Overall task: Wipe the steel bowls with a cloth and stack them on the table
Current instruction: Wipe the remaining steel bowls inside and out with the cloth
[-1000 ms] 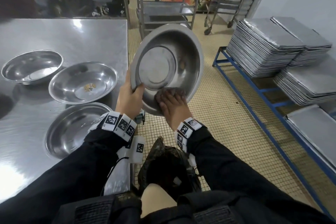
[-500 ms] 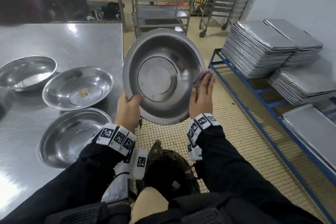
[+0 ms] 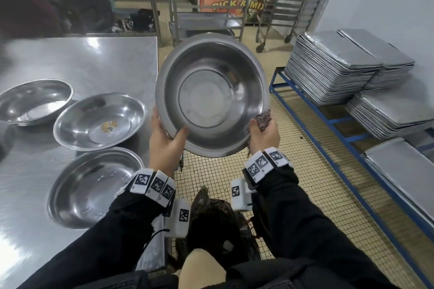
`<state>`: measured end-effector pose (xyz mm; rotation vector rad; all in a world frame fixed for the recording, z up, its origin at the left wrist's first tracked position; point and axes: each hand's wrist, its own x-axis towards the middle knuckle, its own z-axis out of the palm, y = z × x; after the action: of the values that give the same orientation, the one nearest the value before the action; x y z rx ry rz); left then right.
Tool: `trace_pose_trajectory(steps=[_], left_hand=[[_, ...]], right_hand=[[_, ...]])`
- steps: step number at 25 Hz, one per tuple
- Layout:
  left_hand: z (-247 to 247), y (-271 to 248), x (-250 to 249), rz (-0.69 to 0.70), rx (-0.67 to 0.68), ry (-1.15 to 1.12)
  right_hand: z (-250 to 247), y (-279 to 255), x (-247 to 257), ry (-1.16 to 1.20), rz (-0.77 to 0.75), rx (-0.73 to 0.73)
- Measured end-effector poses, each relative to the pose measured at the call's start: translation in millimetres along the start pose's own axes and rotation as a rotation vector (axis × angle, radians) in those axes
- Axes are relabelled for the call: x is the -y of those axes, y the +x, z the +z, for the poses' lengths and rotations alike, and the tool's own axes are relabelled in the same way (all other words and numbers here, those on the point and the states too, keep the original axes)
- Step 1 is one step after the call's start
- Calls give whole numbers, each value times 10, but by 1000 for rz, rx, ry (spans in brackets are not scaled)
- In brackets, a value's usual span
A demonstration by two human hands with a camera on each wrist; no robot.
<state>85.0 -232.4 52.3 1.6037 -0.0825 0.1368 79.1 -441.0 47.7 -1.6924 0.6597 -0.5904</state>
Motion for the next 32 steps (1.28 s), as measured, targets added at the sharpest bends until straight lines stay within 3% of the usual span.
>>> trace_pose_trajectory(steps=[3,8,11,13,15,22,25,28,30,32], left_hand=[[111,-74,-6,-43,55,20],[36,-4,-25,-171,-74,-80],[-102,86,45,-169,-98,25],[-182,103,74,-140,-92,100],[-244,98,91,-92,-89,164],[-184,104,36,14,-9,294],[-234,134,-32,30,21,308],[-283,171,-11,-26,19,316],[-266,189,3,-52,-8,293],[-245,202,-18,-41,-59,292]], right_hand=[[106,-135,34,102,10,1],[96,-183,-70,0,-24,156],[31,-241,-211,-12,32,120],[-5,-314,-260,-125,-57,140],[47,-399,-242,-191,-194,271],[545,-623,-397,-612,-644,963],[453,-371,-515,-1011,-806,856],[368,-90,-456,-1495,-725,710],[403,-86,-392,-1509,-684,729],[485,-276,-383,-1309,-725,841]])
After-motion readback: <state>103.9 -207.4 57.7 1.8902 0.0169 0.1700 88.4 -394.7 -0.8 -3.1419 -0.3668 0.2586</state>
